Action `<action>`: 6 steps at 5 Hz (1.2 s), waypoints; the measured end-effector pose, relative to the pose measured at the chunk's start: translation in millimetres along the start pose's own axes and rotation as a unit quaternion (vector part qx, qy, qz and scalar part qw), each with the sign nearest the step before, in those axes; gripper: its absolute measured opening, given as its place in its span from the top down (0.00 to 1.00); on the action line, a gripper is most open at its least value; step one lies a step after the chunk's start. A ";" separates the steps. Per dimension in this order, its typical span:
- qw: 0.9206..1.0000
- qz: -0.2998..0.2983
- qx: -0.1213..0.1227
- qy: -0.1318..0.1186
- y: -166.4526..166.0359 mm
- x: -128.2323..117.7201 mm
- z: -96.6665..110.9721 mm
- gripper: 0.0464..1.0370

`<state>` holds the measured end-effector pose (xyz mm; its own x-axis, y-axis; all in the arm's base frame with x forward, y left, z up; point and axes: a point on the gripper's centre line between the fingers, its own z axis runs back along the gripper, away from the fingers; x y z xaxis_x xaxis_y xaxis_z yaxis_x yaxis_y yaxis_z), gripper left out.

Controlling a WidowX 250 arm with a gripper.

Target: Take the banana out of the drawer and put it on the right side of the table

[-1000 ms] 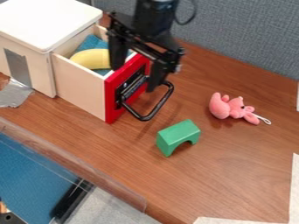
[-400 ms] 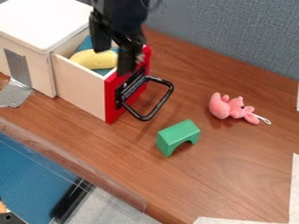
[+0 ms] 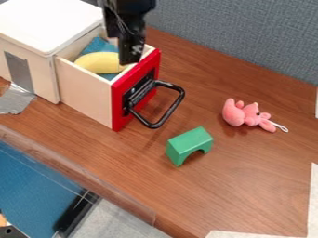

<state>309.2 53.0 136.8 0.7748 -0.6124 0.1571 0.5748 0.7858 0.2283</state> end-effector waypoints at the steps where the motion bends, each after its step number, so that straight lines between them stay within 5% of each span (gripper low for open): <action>1: 1.000 -0.023 0.015 -0.008 9.9 3.2 -4.3 0.04; 6: 0.999 -0.016 0.028 0.024 40.3 1.1 -55.9 0.04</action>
<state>347.9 88.8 92.5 0.7695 -0.6304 0.1024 0.5844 0.7597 0.2852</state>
